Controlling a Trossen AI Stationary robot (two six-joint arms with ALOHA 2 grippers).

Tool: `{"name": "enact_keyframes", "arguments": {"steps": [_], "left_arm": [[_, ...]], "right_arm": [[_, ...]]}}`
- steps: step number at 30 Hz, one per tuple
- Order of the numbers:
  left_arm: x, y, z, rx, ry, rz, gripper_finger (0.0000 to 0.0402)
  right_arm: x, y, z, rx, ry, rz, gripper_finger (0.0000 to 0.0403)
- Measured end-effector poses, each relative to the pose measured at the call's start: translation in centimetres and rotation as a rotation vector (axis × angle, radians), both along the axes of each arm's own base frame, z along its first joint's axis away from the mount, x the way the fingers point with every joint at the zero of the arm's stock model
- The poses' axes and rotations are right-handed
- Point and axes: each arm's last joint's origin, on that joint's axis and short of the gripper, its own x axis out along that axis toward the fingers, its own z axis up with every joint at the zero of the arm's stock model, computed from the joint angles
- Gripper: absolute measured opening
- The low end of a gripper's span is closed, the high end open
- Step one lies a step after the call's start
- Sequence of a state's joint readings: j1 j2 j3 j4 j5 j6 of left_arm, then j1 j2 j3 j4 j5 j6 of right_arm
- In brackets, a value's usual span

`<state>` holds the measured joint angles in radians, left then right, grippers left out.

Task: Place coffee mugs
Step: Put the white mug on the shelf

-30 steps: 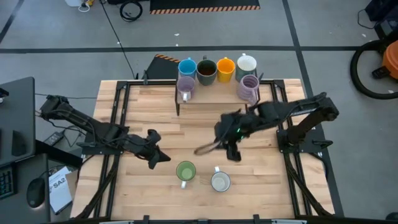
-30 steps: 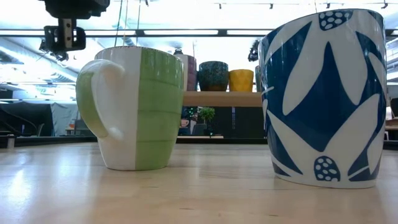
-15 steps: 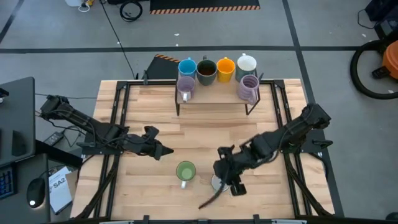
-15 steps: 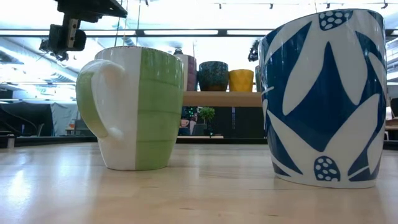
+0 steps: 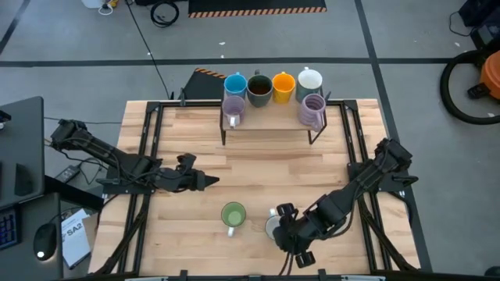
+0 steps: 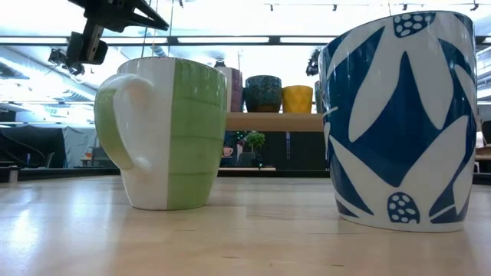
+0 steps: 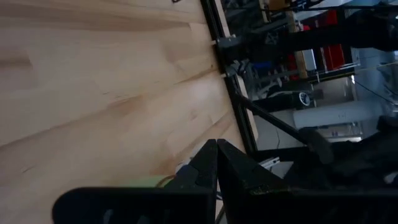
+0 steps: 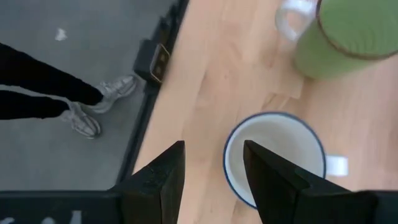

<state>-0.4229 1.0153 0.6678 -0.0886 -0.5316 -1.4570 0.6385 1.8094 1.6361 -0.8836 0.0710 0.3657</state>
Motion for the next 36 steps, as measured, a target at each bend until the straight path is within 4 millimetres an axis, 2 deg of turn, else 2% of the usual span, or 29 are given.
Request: {"name": "enact_keyframes", "arguments": {"steps": [6,12,23,27,32,36], "left_arm": [[0.0,-0.1,0.1,-0.01,-0.01,0.0,0.0015],[0.0,0.0,0.1,-0.021,-0.008,0.005,0.0015],[0.0,0.0,0.0,-0.024,-0.005,0.007,0.0015],[0.0,-0.1,0.0,-0.025,-0.004,0.003,0.0015],[0.0,-0.1,0.0,-0.016,0.002,-0.01,0.0015],[-0.1,0.0,-0.3,0.024,0.032,-0.021,0.0015]], "right_arm": [[0.9,0.8,-2.6,-0.065,0.047,-0.034,0.0169],[1.4,1.5,-4.4,-0.089,0.078,-0.039,0.0169],[1.4,1.9,-5.0,-0.169,0.039,-0.002,0.0168],[1.4,1.8,-4.7,-0.163,0.033,0.004,0.0168],[1.6,1.1,-3.8,-0.108,0.036,0.033,0.0168],[2.4,-0.2,-3.3,-0.096,0.019,0.02,0.0168]]}}
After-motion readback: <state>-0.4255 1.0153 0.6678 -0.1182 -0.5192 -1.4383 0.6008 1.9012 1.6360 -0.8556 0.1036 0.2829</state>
